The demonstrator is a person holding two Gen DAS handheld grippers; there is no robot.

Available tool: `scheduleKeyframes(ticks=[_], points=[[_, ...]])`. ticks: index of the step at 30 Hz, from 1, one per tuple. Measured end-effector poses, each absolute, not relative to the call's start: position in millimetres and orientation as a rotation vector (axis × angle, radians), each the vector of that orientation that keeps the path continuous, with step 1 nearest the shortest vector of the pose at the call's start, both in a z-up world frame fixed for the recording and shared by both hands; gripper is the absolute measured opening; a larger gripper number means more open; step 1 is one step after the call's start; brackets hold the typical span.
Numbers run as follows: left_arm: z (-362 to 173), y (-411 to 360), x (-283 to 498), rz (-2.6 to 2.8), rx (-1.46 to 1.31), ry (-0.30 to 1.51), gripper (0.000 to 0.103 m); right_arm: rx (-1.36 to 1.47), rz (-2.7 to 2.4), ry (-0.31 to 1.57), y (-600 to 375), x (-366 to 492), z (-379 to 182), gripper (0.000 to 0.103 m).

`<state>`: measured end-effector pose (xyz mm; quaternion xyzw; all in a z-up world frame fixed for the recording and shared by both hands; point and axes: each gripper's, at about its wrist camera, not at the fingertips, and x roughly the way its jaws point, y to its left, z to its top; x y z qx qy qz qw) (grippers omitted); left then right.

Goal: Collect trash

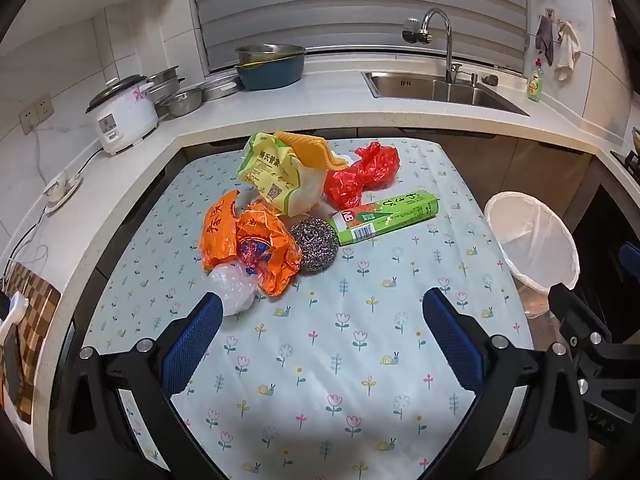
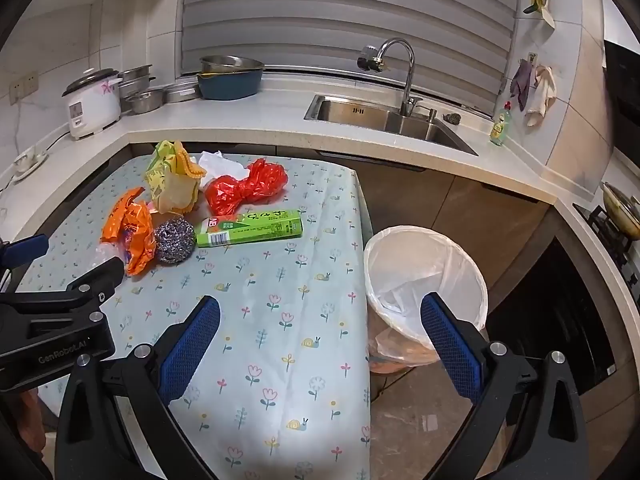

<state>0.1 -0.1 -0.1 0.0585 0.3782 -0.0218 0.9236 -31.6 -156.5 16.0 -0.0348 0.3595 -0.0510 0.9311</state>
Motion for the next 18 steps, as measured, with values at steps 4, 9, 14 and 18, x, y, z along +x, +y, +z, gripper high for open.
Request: scheduleKeyframes(ticks=[4,9,14,18], points=[[-0.3,-0.5,-0.8,-0.045,0.122,0.765,0.095,-0.065,-0.102,0.735,-155.4,-31.6,15.9,0.096],[3.7,-1.8,0.5,-0.045,0.116,0.767,0.095,-0.067,-0.103,0.738,-163.7,-24.8,20.2,0.096],[3.6,-2.5,1.2,-0.047,0.111,0.768,0.096,-0.066,-0.110,0.736,-162.2,-25.7,17.0,0.096],[1.2,-4.5,4.4,-0.050,0.113,0.770,0.096,-0.059,-0.110,0.739,-164.7,-25.0,13.4,0.096]])
